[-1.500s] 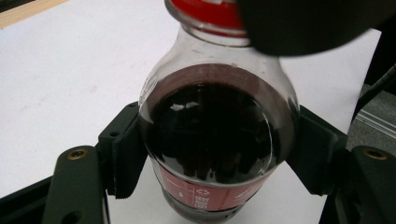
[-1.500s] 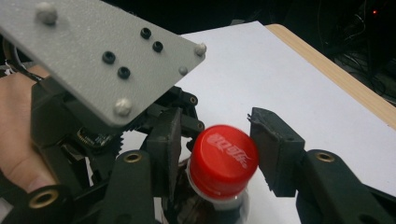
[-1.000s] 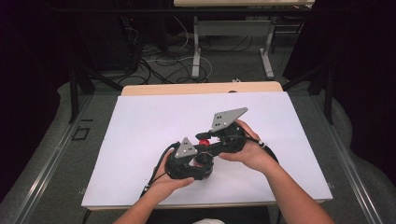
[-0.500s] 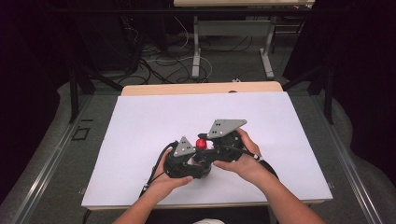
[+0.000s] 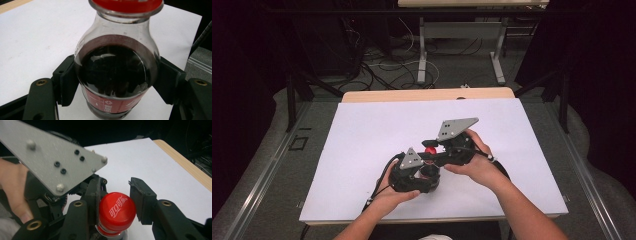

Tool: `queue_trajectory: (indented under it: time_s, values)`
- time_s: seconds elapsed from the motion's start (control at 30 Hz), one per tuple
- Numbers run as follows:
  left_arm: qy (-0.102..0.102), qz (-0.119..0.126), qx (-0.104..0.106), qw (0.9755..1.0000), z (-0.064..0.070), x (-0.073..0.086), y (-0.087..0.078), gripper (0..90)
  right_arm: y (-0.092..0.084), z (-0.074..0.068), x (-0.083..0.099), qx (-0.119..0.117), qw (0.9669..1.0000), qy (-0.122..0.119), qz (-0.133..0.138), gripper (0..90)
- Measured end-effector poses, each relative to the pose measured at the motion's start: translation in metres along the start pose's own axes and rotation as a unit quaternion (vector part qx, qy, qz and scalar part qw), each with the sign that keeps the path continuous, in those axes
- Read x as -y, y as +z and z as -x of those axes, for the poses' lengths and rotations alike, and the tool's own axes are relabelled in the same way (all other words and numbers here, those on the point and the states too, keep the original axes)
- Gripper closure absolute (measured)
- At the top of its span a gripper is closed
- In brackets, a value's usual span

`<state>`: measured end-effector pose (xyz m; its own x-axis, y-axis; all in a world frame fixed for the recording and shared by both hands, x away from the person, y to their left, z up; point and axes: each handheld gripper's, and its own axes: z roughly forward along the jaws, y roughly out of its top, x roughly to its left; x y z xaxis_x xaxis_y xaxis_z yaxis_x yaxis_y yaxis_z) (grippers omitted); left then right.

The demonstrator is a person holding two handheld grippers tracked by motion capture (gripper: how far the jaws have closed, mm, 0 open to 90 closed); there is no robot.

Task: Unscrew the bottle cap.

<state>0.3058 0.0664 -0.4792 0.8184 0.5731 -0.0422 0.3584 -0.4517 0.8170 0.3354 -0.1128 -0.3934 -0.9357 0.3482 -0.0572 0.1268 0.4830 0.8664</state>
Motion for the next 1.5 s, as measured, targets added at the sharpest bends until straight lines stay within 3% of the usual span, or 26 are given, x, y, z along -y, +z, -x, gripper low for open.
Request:
queue_trajectory:
  time_s: [0.47,0.8,1.07,1.5]
  values:
    - [-0.018,-0.004,-0.008,0.9998,-0.012,0.003,-0.002,30.0,-0.008,0.0,0.004,0.015,0.9998,0.014,-0.004,61.3]
    - [-0.037,0.006,-0.027,0.9989,-0.024,0.004,-0.007,30.0,-0.013,0.004,0.01,0.028,0.9992,0.026,-0.007,61.3]
    - [-0.05,0.013,-0.037,0.998,-0.034,0.005,-0.013,29.9,-0.017,0.004,0.019,0.036,0.9983,0.039,-0.024,61.3]
    - [-0.065,0.027,-0.056,0.9959,-0.044,0.003,-0.023,29.9,-0.028,0.004,0.04,0.078,0.9945,0.066,-0.021,61.3]
